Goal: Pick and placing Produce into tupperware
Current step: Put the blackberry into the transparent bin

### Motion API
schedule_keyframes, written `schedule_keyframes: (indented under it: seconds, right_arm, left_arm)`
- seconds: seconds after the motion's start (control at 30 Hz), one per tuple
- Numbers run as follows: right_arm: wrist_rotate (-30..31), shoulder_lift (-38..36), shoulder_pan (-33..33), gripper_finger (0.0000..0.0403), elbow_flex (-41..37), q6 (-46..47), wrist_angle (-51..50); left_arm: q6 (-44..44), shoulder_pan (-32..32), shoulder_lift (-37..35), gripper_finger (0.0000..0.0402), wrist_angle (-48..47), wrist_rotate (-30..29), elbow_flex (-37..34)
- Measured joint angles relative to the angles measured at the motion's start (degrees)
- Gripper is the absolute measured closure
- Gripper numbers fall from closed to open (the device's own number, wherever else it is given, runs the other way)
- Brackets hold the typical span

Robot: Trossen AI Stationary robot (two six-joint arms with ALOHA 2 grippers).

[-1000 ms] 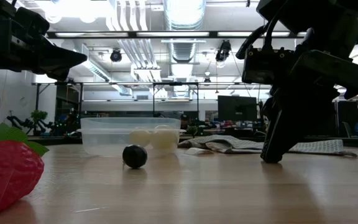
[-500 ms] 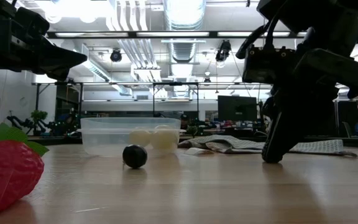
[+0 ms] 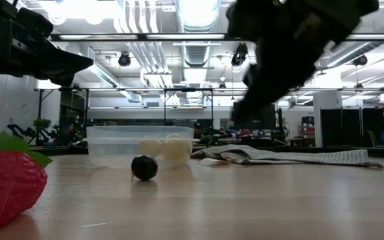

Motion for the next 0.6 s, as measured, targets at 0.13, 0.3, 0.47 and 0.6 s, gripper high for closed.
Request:
schedule_keyframes:
  seconds: [0.13,0.3,0.47,0.6]
  right_arm:
    - [2.33,0.21,-1.7,0.0329,3.02,-3.35,0.09]
    - [2.93,0.81,-4.97,0.0329,5.92,-8.25,0.11]
    - [2.61,2.64,-8.28,0.0329,9.08,-12.19,0.17]
    - [1.51,5.33,-10.73,0.0329,11.59,-16.03,0.14]
  left_arm:
    - [-0.01,0.0,0.0,0.0402,0.0,0.0,0.0]
    - [0.0,-0.01,0.0,0.0402,0.01,0.01,0.0]
    - [0.0,-0.02,0.0,0.0402,0.02,0.0,0.0]
    - [0.0,0.0,0.0,0.0402,0.02,0.0,0.0]
